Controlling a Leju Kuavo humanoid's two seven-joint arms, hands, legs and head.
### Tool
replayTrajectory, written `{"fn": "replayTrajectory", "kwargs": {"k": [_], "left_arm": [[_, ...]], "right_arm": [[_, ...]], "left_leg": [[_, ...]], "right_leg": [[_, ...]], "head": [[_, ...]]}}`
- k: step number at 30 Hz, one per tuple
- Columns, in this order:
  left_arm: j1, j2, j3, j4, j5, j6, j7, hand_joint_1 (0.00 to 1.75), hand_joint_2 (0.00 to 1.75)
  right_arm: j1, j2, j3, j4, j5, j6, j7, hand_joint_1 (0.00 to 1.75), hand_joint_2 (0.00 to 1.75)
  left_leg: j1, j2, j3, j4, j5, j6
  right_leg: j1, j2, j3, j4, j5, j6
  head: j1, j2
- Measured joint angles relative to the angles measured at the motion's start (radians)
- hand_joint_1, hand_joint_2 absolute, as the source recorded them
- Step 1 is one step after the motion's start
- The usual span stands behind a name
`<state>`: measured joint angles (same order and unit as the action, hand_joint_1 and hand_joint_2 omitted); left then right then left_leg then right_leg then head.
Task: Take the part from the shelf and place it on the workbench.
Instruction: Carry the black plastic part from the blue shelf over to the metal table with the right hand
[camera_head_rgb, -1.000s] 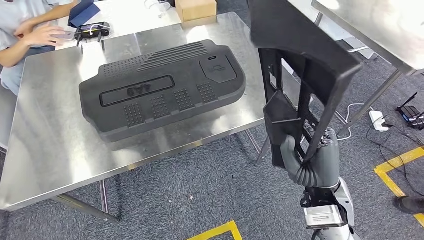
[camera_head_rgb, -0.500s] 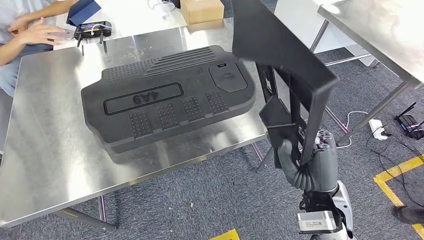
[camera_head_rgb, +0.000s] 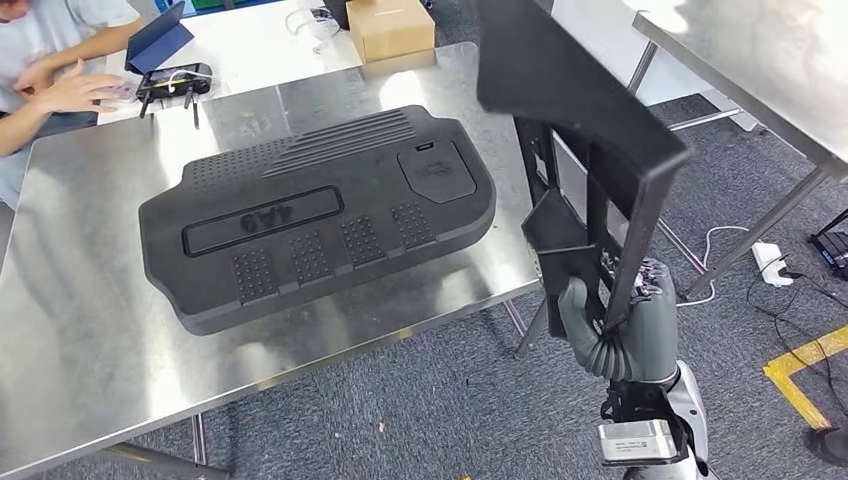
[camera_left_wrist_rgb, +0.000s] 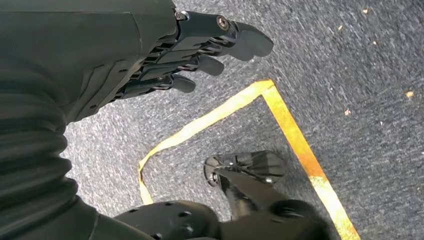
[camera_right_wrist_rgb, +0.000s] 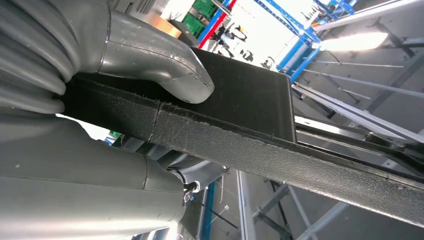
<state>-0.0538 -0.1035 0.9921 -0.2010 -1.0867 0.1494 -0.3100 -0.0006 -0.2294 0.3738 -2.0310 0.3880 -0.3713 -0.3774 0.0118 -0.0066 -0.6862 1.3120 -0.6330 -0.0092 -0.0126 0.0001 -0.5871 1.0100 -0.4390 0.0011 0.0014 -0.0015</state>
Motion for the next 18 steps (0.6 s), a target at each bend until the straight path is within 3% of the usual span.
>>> {"fn": "replayTrajectory", "kwargs": {"k": [1, 2, 4, 6, 8, 18], "left_arm": [[0.001, 0.0, 0.0, 0.0, -0.001, 0.001, 0.0, 0.0, 1.75], [0.001, 0.0, 0.0, 0.0, -0.001, 0.004, 0.0, 0.0, 1.75], [0.002, 0.001, 0.001, 0.0, -0.001, 0.011, 0.0, 0.0, 1.75], [0.001, 0.002, 0.001, 0.0, -0.001, 0.017, -0.001, 0.0, 1.75], [-0.001, 0.001, 0.001, 0.0, -0.002, 0.019, -0.002, 0.0, 1.75], [-0.001, 0.001, 0.006, 0.0, 0.0, 0.018, -0.009, 0.0, 1.75]], "right_arm": [[0.0, 0.0, 0.0, 0.0, 0.003, 0.0, 0.0, 1.75, 1.75], [0.0, 0.0, 0.001, 0.0, 0.007, 0.0, 0.0, 1.75, 1.75], [0.0, 0.001, 0.002, 0.0, 0.015, -0.002, 0.001, 1.75, 1.75], [-0.002, 0.0, 0.002, 0.001, 0.023, -0.004, 0.002, 1.75, 1.75], [-0.003, 0.0, 0.004, 0.002, 0.031, -0.006, 0.002, 1.75, 1.75], [-0.006, 0.0, 0.012, 0.003, 0.048, -0.009, 0.002, 1.75, 1.75]], "left_leg": [[0.0, 0.0, -0.02, 0.014, 0.013, 0.001], [0.0, 0.0, -0.018, -0.016, 0.049, 0.003], [-0.001, 0.0, 0.024, -0.147, 0.141, 0.012], [-0.003, 0.0, 0.065, -0.247, 0.185, 0.019], [-0.005, -0.002, 0.074, -0.268, 0.187, 0.018], [-0.01, -0.009, 0.072, -0.268, 0.183, 0.027]], "right_leg": [[0.001, 0.001, 0.008, 0.0, -0.005, -0.001], [0.002, 0.003, 0.017, 0.0, -0.011, -0.001], [0.004, 0.006, 0.034, 0.001, -0.024, 0.004], [0.01, 0.008, 0.042, 0.004, -0.036, 0.012], [0.014, 0.009, 0.042, 0.007, -0.04, 0.017], [0.011, 0.005, 0.047, -0.007, -0.039, 0.02]], "head": [[0.0, 0.0], [0.0, 0.0], [0.0, 0.0], [0.0, 0.0], [0.0, 0.0], [0.0, 0.0]]}}
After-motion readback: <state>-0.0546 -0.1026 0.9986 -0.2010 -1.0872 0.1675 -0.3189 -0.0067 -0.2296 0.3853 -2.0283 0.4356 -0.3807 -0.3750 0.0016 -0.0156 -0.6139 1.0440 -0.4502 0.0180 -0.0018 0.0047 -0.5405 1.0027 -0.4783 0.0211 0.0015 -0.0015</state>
